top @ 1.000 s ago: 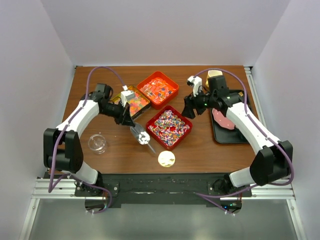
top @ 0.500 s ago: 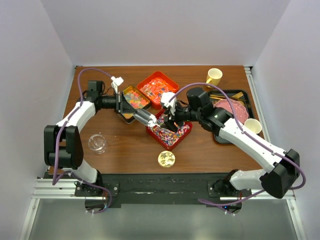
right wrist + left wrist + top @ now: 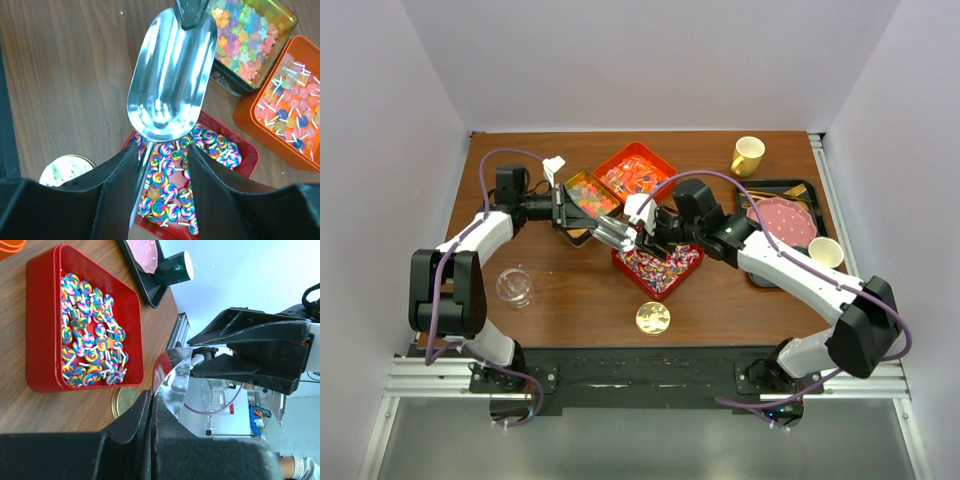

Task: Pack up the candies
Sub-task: Pick up the spatula from the center of the board.

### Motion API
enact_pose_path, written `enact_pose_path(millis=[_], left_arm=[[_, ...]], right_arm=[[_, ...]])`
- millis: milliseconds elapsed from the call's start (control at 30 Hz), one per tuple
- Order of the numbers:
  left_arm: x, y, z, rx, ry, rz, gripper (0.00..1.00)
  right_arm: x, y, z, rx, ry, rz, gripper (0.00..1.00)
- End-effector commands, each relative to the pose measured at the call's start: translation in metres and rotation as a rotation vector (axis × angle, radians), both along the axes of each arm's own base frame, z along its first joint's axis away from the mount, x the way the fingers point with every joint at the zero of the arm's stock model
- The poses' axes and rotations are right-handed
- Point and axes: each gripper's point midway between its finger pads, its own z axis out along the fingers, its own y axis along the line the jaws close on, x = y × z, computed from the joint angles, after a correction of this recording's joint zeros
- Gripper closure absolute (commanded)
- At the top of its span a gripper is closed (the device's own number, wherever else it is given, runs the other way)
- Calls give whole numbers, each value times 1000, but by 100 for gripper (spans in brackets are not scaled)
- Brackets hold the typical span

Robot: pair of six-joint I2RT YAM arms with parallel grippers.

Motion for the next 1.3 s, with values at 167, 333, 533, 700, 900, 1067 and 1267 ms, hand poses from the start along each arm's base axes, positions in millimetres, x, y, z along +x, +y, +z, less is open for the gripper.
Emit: enact_pose_path(millis=[167, 333, 533, 700, 900, 1067, 1267], left_arm=[[-4, 3, 25, -55, -59, -15, 100], [-4, 4, 24, -62, -55, -9, 100], [-4, 3, 23, -62, -52, -11, 100], [-5, 4, 23, -61, -54, -8, 100], [5, 11, 14, 44, -44, 49, 73], [55, 59, 14, 344, -222, 153, 57], [63, 147, -1, 808, -377, 118, 51]], right_arm=[[14, 5, 5, -5, -48, -31, 56], [16, 5, 1, -8, -40, -41, 61], [17, 4, -3, -14, -39, -52, 66], [18, 4, -6, -13, -28, -63, 82], [21, 1, -3, -6, -21, -104, 100], [20, -18, -1, -36, -2, -127, 100], [11, -43, 3, -91, -4, -120, 100]])
